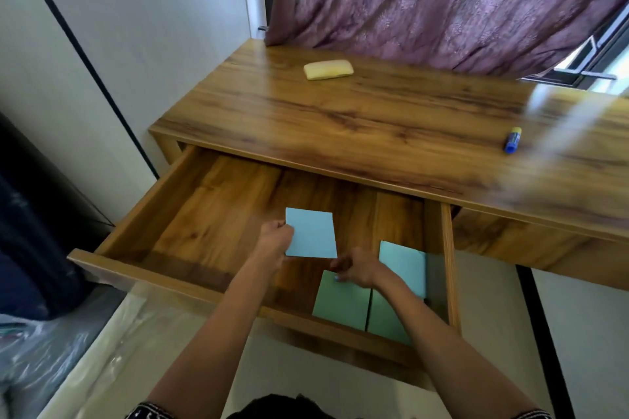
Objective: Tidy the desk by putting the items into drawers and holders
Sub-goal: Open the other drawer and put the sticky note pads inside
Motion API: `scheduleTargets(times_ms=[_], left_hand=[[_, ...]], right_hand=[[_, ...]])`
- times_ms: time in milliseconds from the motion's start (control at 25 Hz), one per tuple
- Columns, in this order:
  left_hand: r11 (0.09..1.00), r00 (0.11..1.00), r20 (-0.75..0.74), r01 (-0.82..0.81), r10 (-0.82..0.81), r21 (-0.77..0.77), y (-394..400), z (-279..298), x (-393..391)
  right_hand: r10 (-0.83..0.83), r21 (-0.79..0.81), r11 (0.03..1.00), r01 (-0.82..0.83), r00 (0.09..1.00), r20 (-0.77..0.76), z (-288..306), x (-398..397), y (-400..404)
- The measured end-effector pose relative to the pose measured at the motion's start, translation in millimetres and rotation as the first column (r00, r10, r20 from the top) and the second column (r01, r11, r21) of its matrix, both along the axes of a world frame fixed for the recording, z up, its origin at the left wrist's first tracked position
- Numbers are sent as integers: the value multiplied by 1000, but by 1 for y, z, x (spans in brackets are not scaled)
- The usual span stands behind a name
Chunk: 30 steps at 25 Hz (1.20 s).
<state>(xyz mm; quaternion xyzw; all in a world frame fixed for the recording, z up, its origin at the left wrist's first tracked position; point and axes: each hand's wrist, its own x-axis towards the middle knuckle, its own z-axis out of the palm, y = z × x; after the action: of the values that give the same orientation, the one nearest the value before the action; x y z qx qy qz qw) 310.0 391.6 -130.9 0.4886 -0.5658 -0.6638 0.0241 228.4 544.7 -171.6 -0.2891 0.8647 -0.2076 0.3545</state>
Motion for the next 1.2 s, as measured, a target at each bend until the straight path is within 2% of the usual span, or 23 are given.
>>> scheduleTargets(times_ms=[80, 120, 160, 240, 320, 440, 560, 640, 760, 920, 1080, 1200], left_hand=[[999, 999, 12, 44, -44, 28, 5, -2, -6], [997, 998, 11, 69, -69, 45, 8, -2, -9], [994, 996, 6, 93, -94, 62, 12, -2, -12], [987, 991, 0, 131, -131, 94, 19, -3, -19], [980, 988, -14, 151, -151, 127, 26, -4, -26], [962, 984, -47, 176, -170, 210, 33, -5, -37], [940, 980, -56, 198, -190, 278, 37, -8, -43], [939, 974, -36, 224, -223, 259, 37, -13, -45], [952, 969, -10, 244, -246, 187, 33, -20, -49], [950, 949, 38, 312, -312, 5, 24, -31, -54], [861, 877, 184, 475, -444, -183, 21, -42, -57], [779, 811, 298, 575, -504, -249, 20, -46, -61]], right_hand=[[-237, -110, 967, 230, 970, -52, 5, -2, 0], [-389, -194, 903, 383, 921, 8, 7, -5, 1], [-511, -264, 804, 534, 846, 153, 10, -9, 3], [-567, -255, 640, 725, 669, 480, 17, -17, 8], [-544, -205, 619, 759, 601, 585, 23, -23, 14], [-586, -110, 598, 794, 526, 616, 24, -28, 24], [-577, 1, 620, 785, 455, 678, 23, -33, 34], [-579, -43, 629, 777, 504, 641, 24, -40, 35], [-589, -107, 729, 676, 699, 406, 27, -52, 31], [-511, -115, 832, 542, 831, 218, 28, -59, 25], [-398, -122, 912, 393, 917, -22, 22, -64, 16], [-315, -103, 947, 304, 942, -118, 14, -66, 10]])
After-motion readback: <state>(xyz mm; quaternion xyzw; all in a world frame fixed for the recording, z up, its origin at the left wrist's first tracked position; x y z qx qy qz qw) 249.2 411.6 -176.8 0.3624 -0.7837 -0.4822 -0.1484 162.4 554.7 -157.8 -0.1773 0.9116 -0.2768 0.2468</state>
